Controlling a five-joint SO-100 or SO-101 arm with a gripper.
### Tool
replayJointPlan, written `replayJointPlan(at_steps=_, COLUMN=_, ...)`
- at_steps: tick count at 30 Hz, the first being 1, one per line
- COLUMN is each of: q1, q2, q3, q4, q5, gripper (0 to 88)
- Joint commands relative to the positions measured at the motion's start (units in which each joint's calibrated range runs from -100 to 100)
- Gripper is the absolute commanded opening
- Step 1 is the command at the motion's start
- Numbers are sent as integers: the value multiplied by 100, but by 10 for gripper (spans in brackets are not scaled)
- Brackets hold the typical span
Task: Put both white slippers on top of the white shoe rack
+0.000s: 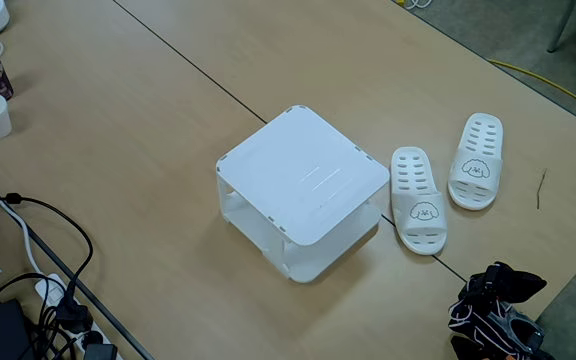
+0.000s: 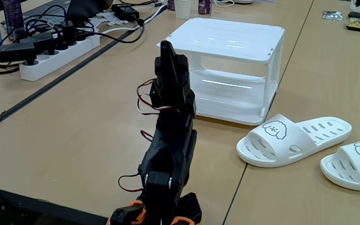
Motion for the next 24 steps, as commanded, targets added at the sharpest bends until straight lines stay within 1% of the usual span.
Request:
replayJointPlan(at_steps=1, q1=-44, q2=19, q3=27, q4=-17, q5=42, gripper=7)
replayJointPlan(at_steps=11, q1=-52, q2=103, q3=27, q4=61, q5=42, gripper=7)
replayJointPlan(at_steps=14, q1=-11, q2=111, q3=9, q4=639, q5=42, gripper=7)
replayJointPlan(at_steps=16, q1=14, q2=103, q3=-136, q4=1087, q5=42, gripper=7)
replayJointPlan(at_steps=18, q1=293, q2=111, q3=-505, q4=1735, q5=42, gripper=7)
replayJointPlan(at_steps=22, q1=1272, q2=111, q3=-1317, q4=3383, q5=42, gripper=7)
replayJointPlan(at_steps=24, q1=1831, q2=120, q3=-1859, q4=4427, q5=42, gripper=7)
